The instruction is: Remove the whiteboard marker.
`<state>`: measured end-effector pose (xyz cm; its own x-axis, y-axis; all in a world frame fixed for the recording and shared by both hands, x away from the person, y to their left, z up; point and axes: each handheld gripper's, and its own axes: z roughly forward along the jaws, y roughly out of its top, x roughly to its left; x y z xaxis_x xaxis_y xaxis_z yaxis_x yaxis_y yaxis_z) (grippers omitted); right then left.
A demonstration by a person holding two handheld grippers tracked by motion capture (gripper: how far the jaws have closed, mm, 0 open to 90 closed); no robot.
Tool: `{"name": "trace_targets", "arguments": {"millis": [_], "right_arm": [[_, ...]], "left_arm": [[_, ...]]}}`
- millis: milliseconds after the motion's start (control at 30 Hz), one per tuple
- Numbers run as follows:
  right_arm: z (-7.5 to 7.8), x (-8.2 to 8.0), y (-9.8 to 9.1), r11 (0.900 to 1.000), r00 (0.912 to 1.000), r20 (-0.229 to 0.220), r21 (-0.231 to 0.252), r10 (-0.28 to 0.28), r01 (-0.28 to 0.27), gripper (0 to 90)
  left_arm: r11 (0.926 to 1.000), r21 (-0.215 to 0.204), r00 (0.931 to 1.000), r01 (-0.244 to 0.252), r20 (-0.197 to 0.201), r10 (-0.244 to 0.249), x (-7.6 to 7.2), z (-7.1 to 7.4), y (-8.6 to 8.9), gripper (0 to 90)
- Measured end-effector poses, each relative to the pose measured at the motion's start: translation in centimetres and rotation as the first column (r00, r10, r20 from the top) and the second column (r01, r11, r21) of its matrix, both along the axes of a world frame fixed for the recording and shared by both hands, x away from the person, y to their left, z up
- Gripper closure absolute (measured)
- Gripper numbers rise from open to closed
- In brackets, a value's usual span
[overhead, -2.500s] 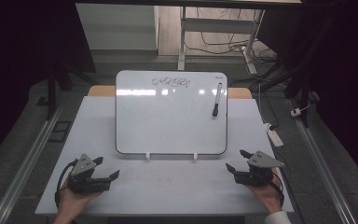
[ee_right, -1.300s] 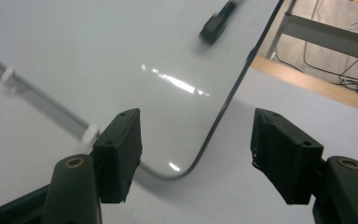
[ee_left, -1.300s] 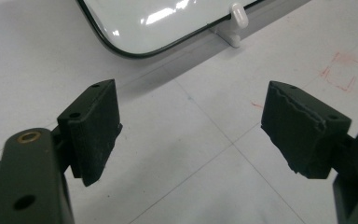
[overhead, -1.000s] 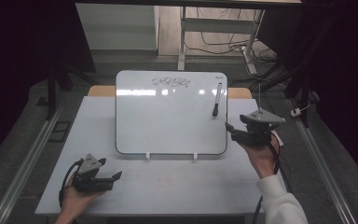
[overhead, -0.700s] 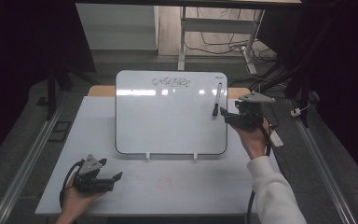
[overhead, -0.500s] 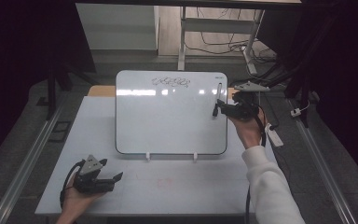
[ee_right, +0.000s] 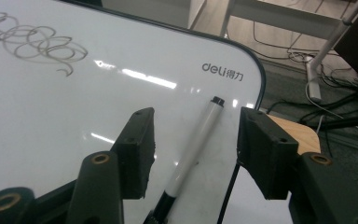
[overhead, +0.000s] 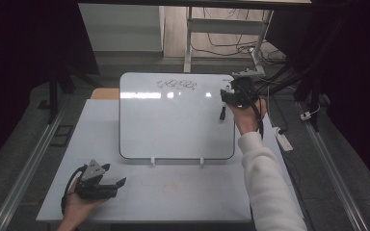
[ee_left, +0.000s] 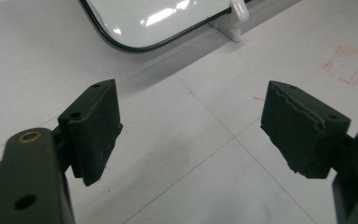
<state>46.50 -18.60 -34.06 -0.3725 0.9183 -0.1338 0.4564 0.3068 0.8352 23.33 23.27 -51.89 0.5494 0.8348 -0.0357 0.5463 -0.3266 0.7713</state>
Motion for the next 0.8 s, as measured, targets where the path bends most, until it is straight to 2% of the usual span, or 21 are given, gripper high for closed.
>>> {"name": "trace_targets", "arguments": {"millis": [200, 433, 800], "right_arm": [[-0.2, 0.7, 0.5, 0.9996, 0.9996, -0.012, -0.012, -0.024, 0.024, 52.3], [-0.9, 1.9, 0.9, 0.9957, 0.9954, -0.027, -0.015, -0.092, 0.091, 63.0], [-1.4, 2.5, 1.2, 0.9938, 0.9933, -0.031, -0.005, -0.111, 0.111, 69.0]], "left_arm": [[1.0000, -0.001, 1.0000, 0.002, 0.001, -0.002, 0.0, 0.0, 0.1, 20.9], [1.0000, -0.003, 1.0000, 0.004, 0.004, -0.004, 0.0, 0.0, 0.2, 21.0], [1.0000, -0.003, 1.0000, 0.007, 0.007, -0.007, 0.0, -0.1, 0.3, 21.1]]}}
